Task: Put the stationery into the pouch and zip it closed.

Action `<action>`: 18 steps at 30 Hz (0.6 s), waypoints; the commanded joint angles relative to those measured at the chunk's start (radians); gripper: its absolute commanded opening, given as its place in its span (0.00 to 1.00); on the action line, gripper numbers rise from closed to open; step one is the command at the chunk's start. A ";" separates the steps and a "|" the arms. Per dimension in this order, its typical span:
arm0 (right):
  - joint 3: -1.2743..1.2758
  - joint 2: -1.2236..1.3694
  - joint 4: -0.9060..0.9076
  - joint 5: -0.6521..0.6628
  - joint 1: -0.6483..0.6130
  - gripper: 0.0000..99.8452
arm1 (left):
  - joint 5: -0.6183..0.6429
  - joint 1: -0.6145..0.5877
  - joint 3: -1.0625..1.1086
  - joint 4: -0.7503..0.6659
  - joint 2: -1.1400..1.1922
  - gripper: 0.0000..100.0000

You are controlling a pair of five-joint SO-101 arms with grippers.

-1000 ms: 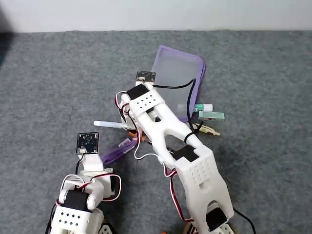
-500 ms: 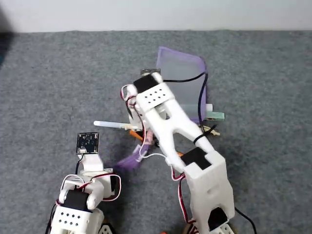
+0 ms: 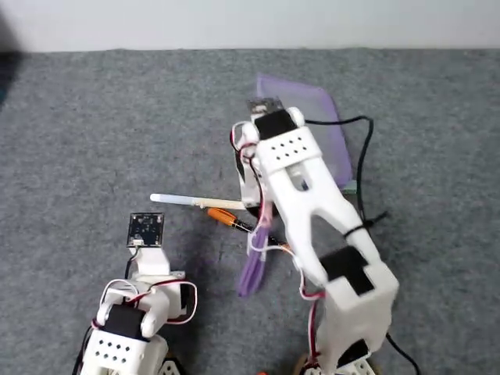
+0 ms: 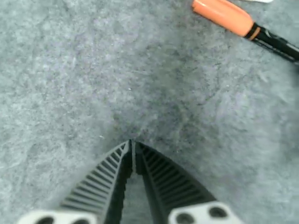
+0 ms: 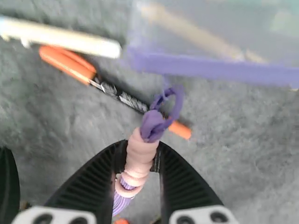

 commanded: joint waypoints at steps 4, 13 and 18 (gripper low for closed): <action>0.189 -0.237 0.036 0.009 -0.002 0.01 | 0.002 0.077 -0.058 0.002 -0.012 0.01; 0.413 -0.458 0.035 0.009 -0.008 0.01 | -0.021 0.216 -0.071 0.017 -0.012 0.02; 0.451 -0.596 0.035 0.011 -0.008 0.01 | -0.267 0.193 -0.140 0.038 -0.012 0.02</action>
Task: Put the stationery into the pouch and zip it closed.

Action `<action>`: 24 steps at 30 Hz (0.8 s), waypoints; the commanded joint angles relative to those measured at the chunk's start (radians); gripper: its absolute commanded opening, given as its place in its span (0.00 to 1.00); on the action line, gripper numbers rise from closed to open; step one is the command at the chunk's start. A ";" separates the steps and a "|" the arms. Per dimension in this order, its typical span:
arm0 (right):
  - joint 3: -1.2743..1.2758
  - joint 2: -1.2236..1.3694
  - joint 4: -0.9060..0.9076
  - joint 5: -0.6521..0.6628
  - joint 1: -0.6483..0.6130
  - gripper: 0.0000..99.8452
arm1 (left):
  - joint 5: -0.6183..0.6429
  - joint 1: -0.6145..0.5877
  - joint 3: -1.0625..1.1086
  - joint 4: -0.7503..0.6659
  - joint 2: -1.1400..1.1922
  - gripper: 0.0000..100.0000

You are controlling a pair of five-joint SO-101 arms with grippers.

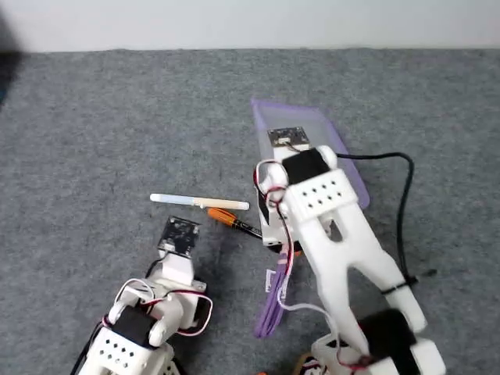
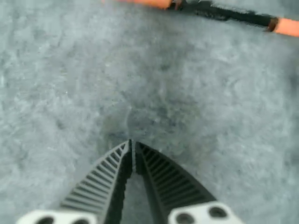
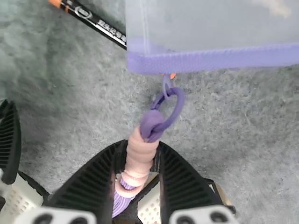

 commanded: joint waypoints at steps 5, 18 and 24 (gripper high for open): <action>0.029 -0.193 0.035 0.011 -0.008 0.01 | -0.316 -0.219 -0.211 0.051 -0.012 0.02; 0.034 -0.401 0.013 0.170 -0.097 0.01 | -0.138 -0.420 -0.455 -0.077 -0.011 0.04; 0.035 -0.587 -0.128 0.328 -0.160 0.01 | 0.025 -0.350 -0.618 0.020 -0.011 0.21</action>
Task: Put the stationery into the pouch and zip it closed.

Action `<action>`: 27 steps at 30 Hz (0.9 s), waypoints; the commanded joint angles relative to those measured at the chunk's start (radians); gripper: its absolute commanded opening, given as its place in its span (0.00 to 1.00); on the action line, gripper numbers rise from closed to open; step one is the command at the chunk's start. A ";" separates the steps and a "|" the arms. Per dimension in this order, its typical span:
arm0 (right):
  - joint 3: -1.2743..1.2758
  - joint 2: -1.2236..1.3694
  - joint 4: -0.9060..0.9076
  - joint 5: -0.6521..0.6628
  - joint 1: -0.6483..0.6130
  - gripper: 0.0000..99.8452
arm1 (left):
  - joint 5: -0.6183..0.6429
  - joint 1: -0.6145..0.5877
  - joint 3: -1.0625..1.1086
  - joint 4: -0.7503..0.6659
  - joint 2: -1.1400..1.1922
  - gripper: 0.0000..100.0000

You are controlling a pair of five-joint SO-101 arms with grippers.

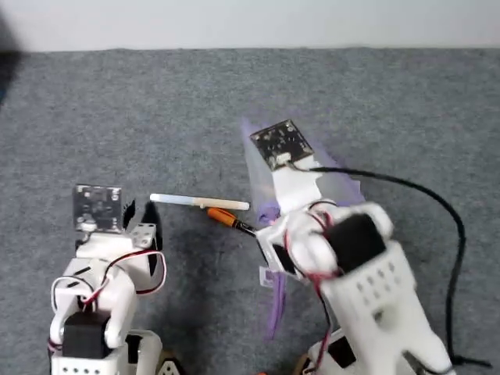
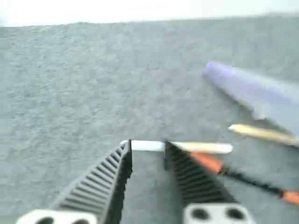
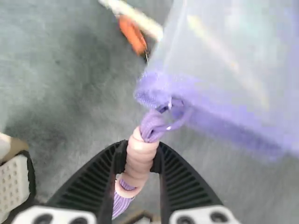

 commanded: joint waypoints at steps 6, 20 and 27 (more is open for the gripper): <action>-0.005 -0.199 -0.107 0.146 -0.039 0.01 | 0.158 0.110 -0.216 0.120 -0.011 0.26; -0.005 -0.367 -0.108 0.411 -0.110 0.01 | 0.160 0.253 -0.295 0.118 -0.012 0.26; -0.002 -0.358 -0.151 0.445 -0.110 0.01 | 0.187 0.342 -0.394 0.132 -0.008 0.26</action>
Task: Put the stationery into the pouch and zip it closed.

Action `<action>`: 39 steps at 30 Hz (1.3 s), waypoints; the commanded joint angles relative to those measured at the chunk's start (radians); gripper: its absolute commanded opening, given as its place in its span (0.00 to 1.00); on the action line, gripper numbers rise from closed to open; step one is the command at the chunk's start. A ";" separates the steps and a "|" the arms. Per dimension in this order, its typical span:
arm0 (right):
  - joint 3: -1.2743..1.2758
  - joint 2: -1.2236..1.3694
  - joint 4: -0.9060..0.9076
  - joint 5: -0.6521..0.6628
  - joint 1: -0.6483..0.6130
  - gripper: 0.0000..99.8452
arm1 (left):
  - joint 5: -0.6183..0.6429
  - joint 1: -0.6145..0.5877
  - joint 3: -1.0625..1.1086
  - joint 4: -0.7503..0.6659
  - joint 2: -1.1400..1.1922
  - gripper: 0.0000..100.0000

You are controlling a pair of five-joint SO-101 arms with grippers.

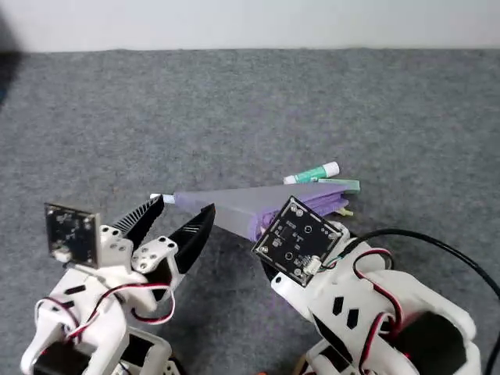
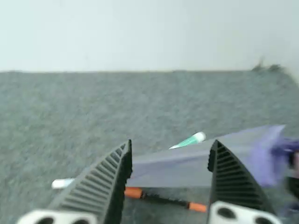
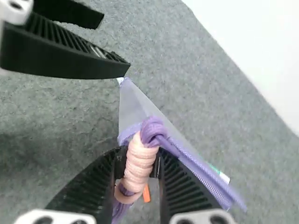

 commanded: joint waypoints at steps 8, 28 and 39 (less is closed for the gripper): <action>0.084 -0.005 -0.114 0.075 -0.008 0.01 | 0.015 0.103 -0.125 0.080 0.003 0.26; 0.084 0.001 -0.134 0.078 -0.081 0.01 | 0.015 0.158 -0.064 -0.005 0.058 0.26; 0.078 -0.007 -0.133 0.078 -0.082 0.01 | 0.012 0.184 -0.035 -0.040 0.160 0.26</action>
